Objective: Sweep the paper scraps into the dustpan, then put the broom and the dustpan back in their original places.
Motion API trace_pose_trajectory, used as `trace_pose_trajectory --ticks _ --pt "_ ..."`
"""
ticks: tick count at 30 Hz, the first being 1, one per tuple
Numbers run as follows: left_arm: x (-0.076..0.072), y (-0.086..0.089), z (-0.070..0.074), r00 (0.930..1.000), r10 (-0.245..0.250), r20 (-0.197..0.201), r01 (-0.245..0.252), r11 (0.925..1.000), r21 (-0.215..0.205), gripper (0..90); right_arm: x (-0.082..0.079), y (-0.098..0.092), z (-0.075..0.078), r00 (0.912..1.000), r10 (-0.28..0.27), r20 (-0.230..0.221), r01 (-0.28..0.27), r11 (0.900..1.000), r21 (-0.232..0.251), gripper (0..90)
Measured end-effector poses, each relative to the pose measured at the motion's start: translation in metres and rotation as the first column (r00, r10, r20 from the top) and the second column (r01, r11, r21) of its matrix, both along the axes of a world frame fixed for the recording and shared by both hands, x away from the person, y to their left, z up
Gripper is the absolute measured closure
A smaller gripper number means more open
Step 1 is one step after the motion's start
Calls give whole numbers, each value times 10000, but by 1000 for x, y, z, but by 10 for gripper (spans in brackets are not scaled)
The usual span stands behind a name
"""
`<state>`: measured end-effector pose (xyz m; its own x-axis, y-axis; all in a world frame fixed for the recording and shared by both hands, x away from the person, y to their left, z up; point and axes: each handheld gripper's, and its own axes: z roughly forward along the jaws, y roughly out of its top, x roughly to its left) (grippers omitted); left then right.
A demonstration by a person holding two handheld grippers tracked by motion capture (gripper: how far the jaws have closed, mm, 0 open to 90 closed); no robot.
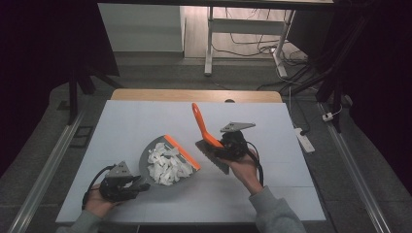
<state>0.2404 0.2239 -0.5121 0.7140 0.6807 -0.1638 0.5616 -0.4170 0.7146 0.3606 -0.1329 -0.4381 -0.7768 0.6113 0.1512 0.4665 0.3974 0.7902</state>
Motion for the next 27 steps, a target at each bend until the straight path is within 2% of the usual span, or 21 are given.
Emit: trace_pose_trajectory --ticks 8,16,23,27 --pt "0 0 4 9975 709 31 -708 9973 -195 616 -6 -23 -3 9992 -80 391 63 9991 426 702" --pt "3 3 6 9870 1603 -142 -1608 9861 -416 616 -16 -51 -4 9978 -277 606 229 9967 783 702" --pt "3 5 7 9783 2061 -204 -2068 9774 -434 616 -24 -70 -11 9981 -395 465 360 9967 729 702" --pt "4 5 8 9768 2129 -229 -2137 9759 -435 616 -26 -80 -14 9982 -538 271 516 9958 758 702"
